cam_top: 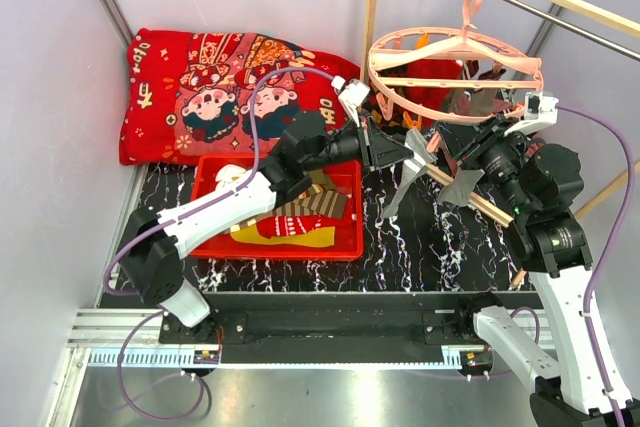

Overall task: Clip the socks to the hanger
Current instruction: Clamp the sock onto the hanger.

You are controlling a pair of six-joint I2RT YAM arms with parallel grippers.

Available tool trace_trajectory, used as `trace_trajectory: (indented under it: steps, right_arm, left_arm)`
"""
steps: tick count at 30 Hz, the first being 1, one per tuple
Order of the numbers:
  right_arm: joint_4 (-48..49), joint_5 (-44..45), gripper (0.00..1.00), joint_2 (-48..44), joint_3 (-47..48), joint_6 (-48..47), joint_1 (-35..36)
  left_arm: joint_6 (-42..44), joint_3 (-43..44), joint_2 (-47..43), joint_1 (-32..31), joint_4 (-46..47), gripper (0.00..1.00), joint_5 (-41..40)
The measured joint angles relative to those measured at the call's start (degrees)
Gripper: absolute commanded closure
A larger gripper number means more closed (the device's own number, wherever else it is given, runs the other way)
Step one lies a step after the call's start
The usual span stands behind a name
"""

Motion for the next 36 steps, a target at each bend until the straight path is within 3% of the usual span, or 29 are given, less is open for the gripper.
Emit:
trace_trajectory:
  steps: [25, 28, 29, 31, 33, 36]
  right_arm:
    - [1.75, -1.16, 1.0, 0.22, -0.96, 0.15, 0.0]
    - [2.27, -1.36, 0.85, 0.22, -1.14, 0.13, -0.02]
    - [2.29, -1.38, 0.68, 0.22, -1.18, 0.13, -0.02]
    - [2.32, -1.42, 0.53, 0.22, -1.38, 0.13, -0.02]
    - [2.43, -1.53, 0.44, -0.02, -1.62, 0.15, -0.02]
    - [2.58, -1.49, 0.39, -0.39, -2.05, 0.0, 0.0]
  left_arm:
    - [-3.04, 4.59, 2.58, -1.11, 0.72, 1.0, 0.0]
    - [-3.45, 4.81, 2.82, -1.33, 1.07, 1.0, 0.0]
    - [-3.54, 4.81, 2.93, -1.38, 1.18, 1.0, 0.0]
    - [-3.78, 4.81, 3.13, -1.4, 1.33, 1.0, 0.0]
    - [-3.91, 4.81, 3.26, -1.42, 1.44, 1.0, 0.0]
    - [-3.96, 4.81, 3.39, -1.62, 1.53, 1.0, 0.0]
